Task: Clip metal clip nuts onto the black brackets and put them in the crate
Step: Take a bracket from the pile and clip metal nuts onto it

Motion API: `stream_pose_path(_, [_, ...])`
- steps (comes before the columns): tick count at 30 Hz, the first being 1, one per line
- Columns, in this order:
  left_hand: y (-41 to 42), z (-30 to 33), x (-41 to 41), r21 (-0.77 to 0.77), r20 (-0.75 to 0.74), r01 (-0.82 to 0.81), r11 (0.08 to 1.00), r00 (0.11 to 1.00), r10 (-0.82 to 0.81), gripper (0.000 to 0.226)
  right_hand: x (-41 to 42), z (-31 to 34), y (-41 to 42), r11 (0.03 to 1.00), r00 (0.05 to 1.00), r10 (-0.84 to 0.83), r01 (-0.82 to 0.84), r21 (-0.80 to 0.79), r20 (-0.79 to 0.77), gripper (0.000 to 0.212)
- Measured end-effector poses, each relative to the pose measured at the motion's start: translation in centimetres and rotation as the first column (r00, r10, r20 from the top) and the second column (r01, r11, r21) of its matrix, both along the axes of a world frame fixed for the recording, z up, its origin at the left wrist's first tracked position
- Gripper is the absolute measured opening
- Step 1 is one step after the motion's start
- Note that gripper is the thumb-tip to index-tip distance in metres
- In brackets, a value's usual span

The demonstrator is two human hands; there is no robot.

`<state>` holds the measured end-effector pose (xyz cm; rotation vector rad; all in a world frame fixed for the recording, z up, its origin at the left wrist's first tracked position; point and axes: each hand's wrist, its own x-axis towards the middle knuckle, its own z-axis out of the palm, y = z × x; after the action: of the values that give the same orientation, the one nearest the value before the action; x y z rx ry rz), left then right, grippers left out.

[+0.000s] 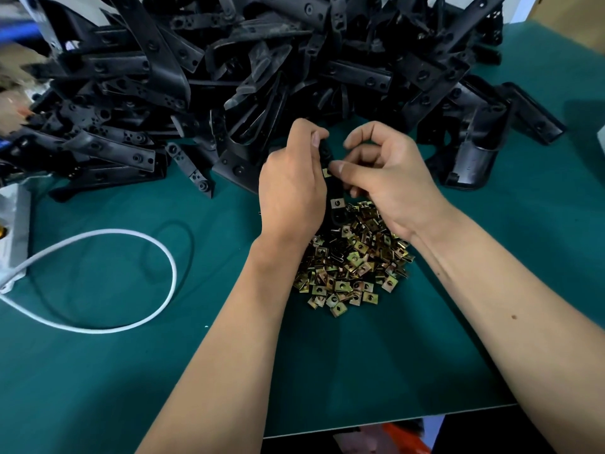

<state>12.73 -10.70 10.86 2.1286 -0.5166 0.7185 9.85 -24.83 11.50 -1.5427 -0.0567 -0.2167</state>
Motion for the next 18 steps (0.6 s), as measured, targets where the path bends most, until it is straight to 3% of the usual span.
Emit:
stream_pose_path(8, [0.0, -0.2, 0.3, -0.005, 0.001, -0.082, 0.997, 0.997, 0.082, 0.034, -0.1, 0.0, 0.4, 0.997, 0.999, -0.054, 0.054, -0.059, 0.004, 0.008])
stream_pose_path(11, [0.4, -0.3, 0.5, -0.036, -0.022, -0.173, 0.984, 0.985, 0.172, 0.033, 0.0, 0.0, 0.3, 0.95, 0.997, -0.074, 0.082, -0.301, 0.037, 0.017])
stream_pose_path(14, [1.0, -0.1, 0.7, -0.058, -0.009, -0.266, 0.962, 0.964, 0.265, 0.034, -0.2, -0.2, 0.7, 0.854, 1.0, 0.029, -0.028, -0.519, -0.007, 0.02])
stream_pose_path(18, [1.4, 0.1, 0.8, -0.066, -0.001, -0.318, 0.946, 0.948, 0.318, 0.03, -0.3, -0.5, 1.4, 0.828, 0.999, -0.012, 0.039, -0.56, 0.052, 0.02])
